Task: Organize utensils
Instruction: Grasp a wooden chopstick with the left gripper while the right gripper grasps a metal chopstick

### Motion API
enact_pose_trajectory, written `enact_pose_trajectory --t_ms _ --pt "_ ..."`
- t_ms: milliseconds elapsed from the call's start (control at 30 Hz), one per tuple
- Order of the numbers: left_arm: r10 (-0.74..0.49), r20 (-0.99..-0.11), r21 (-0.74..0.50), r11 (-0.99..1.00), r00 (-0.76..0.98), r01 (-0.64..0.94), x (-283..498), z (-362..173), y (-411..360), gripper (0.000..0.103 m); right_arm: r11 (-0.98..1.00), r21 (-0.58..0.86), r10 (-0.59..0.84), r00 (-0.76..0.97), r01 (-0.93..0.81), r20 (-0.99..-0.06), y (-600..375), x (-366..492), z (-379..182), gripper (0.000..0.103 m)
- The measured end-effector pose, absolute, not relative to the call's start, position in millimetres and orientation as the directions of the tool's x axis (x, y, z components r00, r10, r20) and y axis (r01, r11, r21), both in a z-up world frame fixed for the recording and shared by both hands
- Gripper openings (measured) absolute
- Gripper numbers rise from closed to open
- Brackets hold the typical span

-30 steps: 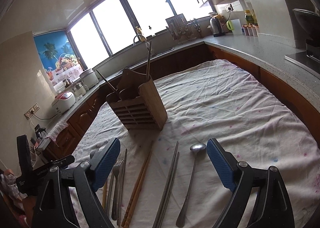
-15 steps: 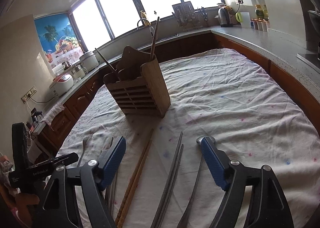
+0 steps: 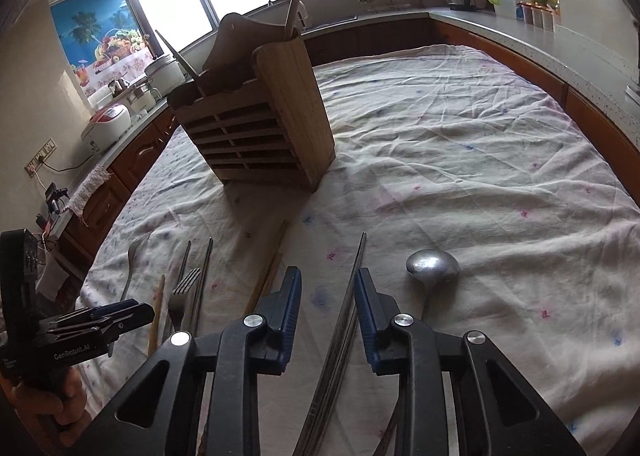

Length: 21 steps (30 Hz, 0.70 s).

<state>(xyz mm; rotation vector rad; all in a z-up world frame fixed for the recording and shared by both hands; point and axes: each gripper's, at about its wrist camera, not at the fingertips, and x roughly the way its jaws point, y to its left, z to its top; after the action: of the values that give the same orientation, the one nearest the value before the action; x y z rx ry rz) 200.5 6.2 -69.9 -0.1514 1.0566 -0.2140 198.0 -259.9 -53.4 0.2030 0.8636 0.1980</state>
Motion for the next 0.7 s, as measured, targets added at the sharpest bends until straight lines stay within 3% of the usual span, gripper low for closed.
enact_pose_trajectory --t_ms 433,600,700 --pt "-0.200 -0.846 -0.165 0.980 0.493 0.115 211.2 -72.5 -6.0 0.031 0.982 0.174 0.181 0.586 -0.068 -0.790 -254.0 232.9 -77.4 0.017" --pt "-0.166 -0.847 -0.114 0.985 0.506 0.131 216.6 -74.0 -12.9 0.013 0.984 0.163 0.177 0.580 -0.076 -0.795 -252.5 239.8 -76.9 0.017" --pt "-0.168 -0.844 -0.105 0.983 0.510 0.152 218.0 -74.6 -17.6 0.009 0.984 0.158 0.177 0.575 -0.085 -0.799 -250.8 244.1 -77.0 0.017"
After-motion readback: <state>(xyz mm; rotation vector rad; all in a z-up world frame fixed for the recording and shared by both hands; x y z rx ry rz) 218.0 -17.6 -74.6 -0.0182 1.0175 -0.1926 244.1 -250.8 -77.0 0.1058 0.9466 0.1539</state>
